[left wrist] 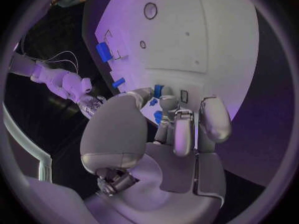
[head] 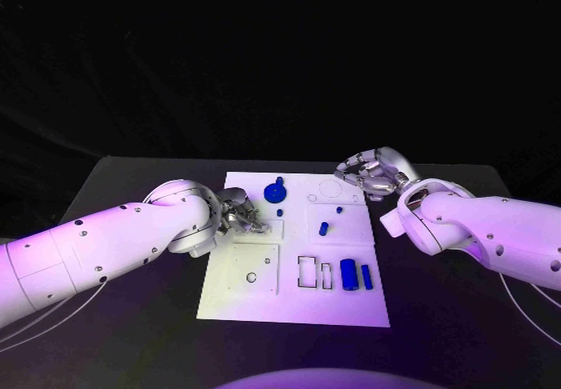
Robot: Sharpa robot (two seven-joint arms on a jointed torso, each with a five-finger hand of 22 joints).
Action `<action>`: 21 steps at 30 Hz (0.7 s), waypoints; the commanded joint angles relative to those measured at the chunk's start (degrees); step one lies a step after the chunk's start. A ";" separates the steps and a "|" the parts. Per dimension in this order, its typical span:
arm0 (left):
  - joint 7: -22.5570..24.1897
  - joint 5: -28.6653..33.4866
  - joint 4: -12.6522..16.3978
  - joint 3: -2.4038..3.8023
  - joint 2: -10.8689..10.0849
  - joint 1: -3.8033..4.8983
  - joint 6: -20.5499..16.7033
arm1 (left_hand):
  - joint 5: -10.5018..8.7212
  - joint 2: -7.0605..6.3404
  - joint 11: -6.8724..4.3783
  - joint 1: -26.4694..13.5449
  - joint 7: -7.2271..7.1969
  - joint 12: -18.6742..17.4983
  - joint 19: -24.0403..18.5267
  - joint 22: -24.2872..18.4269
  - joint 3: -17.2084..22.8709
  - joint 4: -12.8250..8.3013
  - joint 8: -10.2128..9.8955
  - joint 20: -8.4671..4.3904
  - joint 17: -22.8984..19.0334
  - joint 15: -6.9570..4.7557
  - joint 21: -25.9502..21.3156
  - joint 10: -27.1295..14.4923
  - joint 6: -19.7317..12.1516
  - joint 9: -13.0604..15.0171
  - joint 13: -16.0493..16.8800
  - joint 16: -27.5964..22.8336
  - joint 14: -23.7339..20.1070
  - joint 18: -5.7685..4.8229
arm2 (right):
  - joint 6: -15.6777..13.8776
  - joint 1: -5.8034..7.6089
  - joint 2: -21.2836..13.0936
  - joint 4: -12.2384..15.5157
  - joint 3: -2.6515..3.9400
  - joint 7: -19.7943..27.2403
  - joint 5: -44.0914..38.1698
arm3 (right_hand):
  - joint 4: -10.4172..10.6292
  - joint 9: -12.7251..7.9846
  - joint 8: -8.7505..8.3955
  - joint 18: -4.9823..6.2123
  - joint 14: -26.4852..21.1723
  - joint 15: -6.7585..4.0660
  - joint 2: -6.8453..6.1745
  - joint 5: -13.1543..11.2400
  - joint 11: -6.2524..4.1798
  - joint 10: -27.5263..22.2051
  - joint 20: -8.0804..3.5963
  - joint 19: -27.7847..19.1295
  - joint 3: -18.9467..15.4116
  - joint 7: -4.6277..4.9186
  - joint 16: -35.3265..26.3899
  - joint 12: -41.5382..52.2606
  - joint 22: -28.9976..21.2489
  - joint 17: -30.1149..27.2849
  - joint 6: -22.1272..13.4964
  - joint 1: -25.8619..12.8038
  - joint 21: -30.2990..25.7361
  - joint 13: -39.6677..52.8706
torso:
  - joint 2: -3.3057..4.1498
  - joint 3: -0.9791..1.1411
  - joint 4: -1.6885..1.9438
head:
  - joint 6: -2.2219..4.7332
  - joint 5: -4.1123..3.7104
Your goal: Assemble the parts on the task board
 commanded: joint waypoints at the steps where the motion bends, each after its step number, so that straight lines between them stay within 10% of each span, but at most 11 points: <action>1: -0.01 -0.10 -0.10 -0.02 0.25 0.00 0.57 | -0.04 0.08 -0.11 1.05 -0.30 0.31 0.11 0.15 2.12 -0.11 0.48 -0.39 12.35 -0.48 0.37 0.49 -0.30 -0.13 -0.05 0.05 5.36 -0.04 | 0.69 -0.04 -0.01 0.08 0.00 0.33 -0.42 | 0.34 0.05 0.28 1.12 3.11 -0.18 0.01 0.26 -0.19 -0.37 -0.07 -0.38 0.03 -0.04 -0.37 -0.24 -0.05 2.49 -0.18 -0.45 -0.37 -0.05 | 0.03 -0.02 0.01 | -0.02 0.06; 11: 0.05 0.96 -0.43 -0.24 0.52 0.00 -0.18 | -0.19 0.00 -0.19 2.05 -0.34 0.39 0.15 0.25 7.87 -0.53 1.71 -0.44 12.37 -0.57 0.39 0.57 -0.93 -0.27 -0.41 0.06 5.36 -0.05 | 0.71 -0.04 -0.07 0.12 0.00 0.35 -0.42 | 0.36 0.07 0.30 1.13 3.10 -0.19 0.01 0.29 -0.20 -0.35 -0.07 -0.40 0.02 -0.04 -0.38 -0.22 -0.09 2.47 -0.19 -0.44 -0.42 -0.02 | -0.02 -0.02 -0.05 | -0.03 0.10; 21: 0.34 4.34 -0.40 -0.29 0.50 0.00 -1.18 | 0.86 -3.04 0.17 3.34 0.26 0.19 0.24 0.63 23.00 -7.97 4.99 -0.12 12.36 -0.30 0.57 0.96 -2.56 0.33 -1.11 0.06 5.36 -0.11 | 0.80 -0.04 -0.09 0.08 0.00 0.36 -0.42 | 0.37 0.07 0.30 1.16 3.10 -0.19 0.02 0.30 -0.20 -0.35 -0.07 -0.49 0.01 -0.04 -0.38 -0.22 -0.22 2.47 -0.19 -0.43 -0.56 -0.02 | -0.05 0.01 0.02 | 0.00 0.14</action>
